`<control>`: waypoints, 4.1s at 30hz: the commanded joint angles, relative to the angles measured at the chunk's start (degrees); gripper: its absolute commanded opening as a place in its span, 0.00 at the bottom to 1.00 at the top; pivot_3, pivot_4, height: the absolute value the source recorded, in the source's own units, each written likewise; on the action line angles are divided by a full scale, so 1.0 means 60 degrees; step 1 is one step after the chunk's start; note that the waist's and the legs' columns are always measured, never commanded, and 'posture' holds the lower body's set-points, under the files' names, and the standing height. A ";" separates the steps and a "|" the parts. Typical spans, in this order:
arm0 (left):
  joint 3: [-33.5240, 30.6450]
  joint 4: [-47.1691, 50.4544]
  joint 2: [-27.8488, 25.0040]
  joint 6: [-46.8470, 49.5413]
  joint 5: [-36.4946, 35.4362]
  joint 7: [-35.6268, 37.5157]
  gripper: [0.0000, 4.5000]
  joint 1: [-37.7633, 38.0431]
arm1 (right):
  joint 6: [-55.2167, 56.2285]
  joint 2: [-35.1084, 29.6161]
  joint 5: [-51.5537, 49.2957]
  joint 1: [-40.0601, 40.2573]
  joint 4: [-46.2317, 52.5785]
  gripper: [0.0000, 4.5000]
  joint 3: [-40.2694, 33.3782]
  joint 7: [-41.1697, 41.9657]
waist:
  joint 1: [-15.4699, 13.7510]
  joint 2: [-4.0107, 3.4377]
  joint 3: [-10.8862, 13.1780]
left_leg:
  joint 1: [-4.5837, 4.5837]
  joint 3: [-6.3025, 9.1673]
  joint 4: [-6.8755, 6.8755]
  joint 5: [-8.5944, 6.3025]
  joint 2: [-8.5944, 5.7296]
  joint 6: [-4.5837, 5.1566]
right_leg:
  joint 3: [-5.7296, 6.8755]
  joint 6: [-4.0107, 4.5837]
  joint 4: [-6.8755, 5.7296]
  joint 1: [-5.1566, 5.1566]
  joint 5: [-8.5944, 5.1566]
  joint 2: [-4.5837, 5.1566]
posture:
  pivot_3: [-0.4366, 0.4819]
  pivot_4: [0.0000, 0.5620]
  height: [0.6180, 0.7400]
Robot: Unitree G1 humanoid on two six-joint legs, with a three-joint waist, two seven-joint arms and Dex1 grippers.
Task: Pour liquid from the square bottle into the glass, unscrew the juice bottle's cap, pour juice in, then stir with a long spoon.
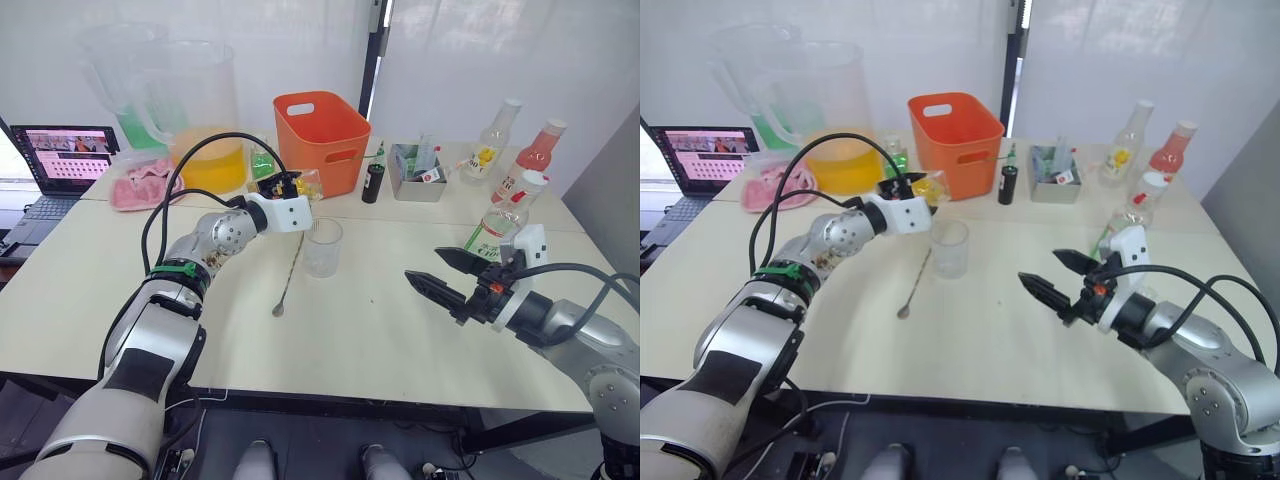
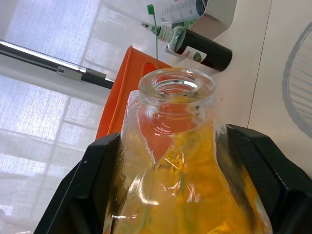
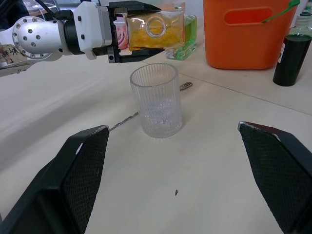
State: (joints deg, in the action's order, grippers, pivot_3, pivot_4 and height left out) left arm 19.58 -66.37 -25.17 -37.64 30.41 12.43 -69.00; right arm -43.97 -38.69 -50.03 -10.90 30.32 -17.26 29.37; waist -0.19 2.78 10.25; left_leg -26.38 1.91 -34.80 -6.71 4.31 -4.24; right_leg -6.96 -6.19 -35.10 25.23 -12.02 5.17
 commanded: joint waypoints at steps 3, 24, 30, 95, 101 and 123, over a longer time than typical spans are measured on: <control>-0.0028 0.0333 -0.0243 -0.0535 0.0098 -0.0554 0.62 -0.0606 | 0.0304 0.0034 0.0154 0.0041 0.0332 1.00 -0.0110 -0.0089 | -0.0003 0.0000 0.0000 | 0.0000 0.0000 -0.0002 0.0000 0.0000 0.0000 | 0.0000 -0.0001 0.0000 0.0000 0.0000 -0.0001 | 0.48 0.27 0.81; 0.0682 0.0262 -0.0474 -0.1196 0.1243 -0.1734 0.62 -0.0682 | 0.0291 0.0150 0.0307 -0.0290 0.0368 1.00 0.0210 -0.0161 | -0.0033 0.0000 0.0000 | 0.0000 0.0000 -0.0006 0.0001 0.0000 -0.0001 | 0.0000 -0.0003 -0.0006 0.0000 0.0002 -0.0001 | 0.48 0.27 0.81; 0.0900 0.0289 -0.0521 -0.1259 0.1534 -0.2156 0.62 -0.0710 | 0.0309 0.0138 0.0411 -0.0317 0.0312 1.00 0.0227 -0.0138 | -0.0059 0.0000 0.0000 | 0.0000 0.0000 -0.0007 0.0001 0.0000 -0.0002 | 0.0000 -0.0005 -0.0007 0.0000 0.0004 -0.0001 | 0.48 0.27 0.81; 0.1932 0.0388 -0.0927 -0.1512 0.2893 -0.3540 0.62 -0.1128 | 0.0353 0.0403 0.1196 -0.0814 -0.0281 1.00 0.0840 0.0324 | -0.0079 0.0000 0.0000 | 0.0001 0.0000 -0.0010 0.0012 -0.0001 -0.0020 | 0.0001 -0.0009 -0.0025 0.0002 0.0008 0.0000 | 0.48 0.27 0.81; 0.0928 0.0103 -0.0546 -0.1271 0.1068 -0.1423 0.62 -0.0969 | 0.0220 0.0596 0.0994 -0.0984 -0.0435 1.00 0.0706 0.0237 | -0.0080 0.0000 0.0000 | 0.0001 0.0000 -0.0012 0.0013 -0.0001 -0.0021 | -0.0001 -0.0007 -0.0030 0.0003 0.0010 0.0000 | 0.48 0.27 0.81; -0.5222 0.4039 -0.0901 0.7173 -0.6660 0.3245 0.62 0.0888 | 0.0196 0.0554 0.1191 -0.2830 -0.1998 1.00 0.1808 0.1621 | 0.0392 -0.0001 0.0000 | 0.0021 0.0044 -0.0033 0.0023 -0.0001 -0.0013 | 0.0006 0.0048 -0.0139 0.0007 0.0023 -0.0017 | 0.48 0.27 0.81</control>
State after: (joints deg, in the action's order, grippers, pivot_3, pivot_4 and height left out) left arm -7.63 -49.72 -28.37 2.17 -5.70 33.68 -61.77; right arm -43.55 -35.16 -43.35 -26.29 18.56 -6.45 37.89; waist 2.16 2.77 10.25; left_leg -26.25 2.18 -34.99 -6.57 4.31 -4.32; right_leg -6.91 -5.91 -35.94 25.27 -11.88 5.07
